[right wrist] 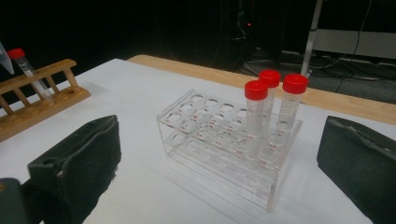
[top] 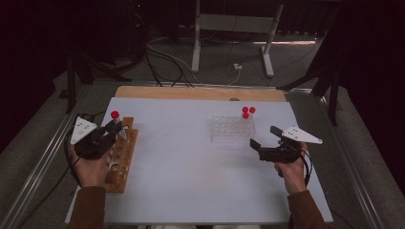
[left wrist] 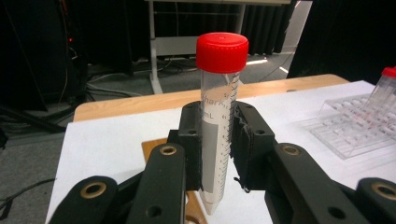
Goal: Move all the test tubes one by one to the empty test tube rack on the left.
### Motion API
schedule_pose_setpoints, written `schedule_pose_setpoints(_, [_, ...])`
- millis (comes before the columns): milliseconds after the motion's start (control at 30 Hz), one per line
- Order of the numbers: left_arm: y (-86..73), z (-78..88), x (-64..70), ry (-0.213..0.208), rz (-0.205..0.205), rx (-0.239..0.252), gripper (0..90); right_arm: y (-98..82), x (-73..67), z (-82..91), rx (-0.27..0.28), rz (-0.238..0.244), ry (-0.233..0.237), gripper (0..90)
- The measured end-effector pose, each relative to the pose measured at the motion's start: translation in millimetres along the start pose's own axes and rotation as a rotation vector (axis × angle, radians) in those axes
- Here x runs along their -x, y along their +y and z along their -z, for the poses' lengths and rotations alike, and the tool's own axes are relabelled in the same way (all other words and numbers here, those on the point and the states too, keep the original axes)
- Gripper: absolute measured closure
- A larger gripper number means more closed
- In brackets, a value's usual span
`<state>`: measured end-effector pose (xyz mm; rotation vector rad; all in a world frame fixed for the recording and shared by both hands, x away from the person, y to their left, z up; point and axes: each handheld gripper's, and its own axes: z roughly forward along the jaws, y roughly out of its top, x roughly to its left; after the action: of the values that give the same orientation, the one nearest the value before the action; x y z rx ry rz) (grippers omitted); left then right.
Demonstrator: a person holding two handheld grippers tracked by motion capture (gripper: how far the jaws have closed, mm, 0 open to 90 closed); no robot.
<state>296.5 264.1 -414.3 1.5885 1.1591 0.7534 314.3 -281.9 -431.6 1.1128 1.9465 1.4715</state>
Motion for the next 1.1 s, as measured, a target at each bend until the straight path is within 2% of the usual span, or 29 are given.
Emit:
schedule_pose_setpoints(567, [-17.0, -0.9, -8.6, 0.025, 0.012, -0.034, 75.6, -0.8, 0.7, -0.4, 0.0, -0.004, -0.001, 0.0])
schedule_pose_setpoints(900, [-26.2, -2.0, -9.9, 0.025, 0.024, -0.057, 75.5, -1.2, 0.5, -0.4, -0.002, -0.007, -0.002, 0.0])
schedule_pose_setpoints(1100, [-30.3, -2.8, -10.6, 0.027, 0.019, -0.087, 75.4, -1.6, 0.6, -0.4, -0.003, -0.009, -0.002, 0.0])
